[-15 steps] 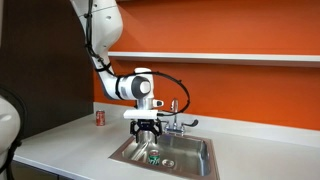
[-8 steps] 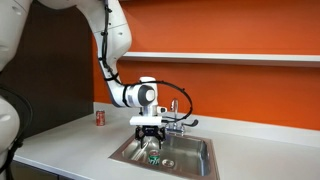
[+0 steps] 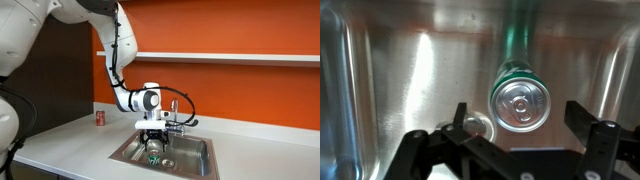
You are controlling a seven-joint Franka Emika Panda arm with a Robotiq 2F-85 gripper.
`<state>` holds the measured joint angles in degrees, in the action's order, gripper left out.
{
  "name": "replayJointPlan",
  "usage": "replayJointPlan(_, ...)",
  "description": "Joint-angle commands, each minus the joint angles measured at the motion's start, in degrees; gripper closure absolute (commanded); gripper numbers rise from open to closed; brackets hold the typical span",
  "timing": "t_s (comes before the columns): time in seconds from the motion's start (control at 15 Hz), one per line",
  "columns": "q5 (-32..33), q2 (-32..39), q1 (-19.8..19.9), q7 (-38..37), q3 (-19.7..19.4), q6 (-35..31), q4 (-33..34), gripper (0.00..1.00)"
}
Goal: Move the green can to the left counter
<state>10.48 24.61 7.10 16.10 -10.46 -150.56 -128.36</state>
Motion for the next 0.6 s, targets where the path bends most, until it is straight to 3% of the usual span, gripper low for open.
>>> replayJointPlan(0.0,0.0,2.1,1.3,-1.3,1.1,1.3,2.8,0.0)
replayJointPlan(0.53,0.4,3.8,1.0,-2.1,1.0,1.7,2.9,0.0)
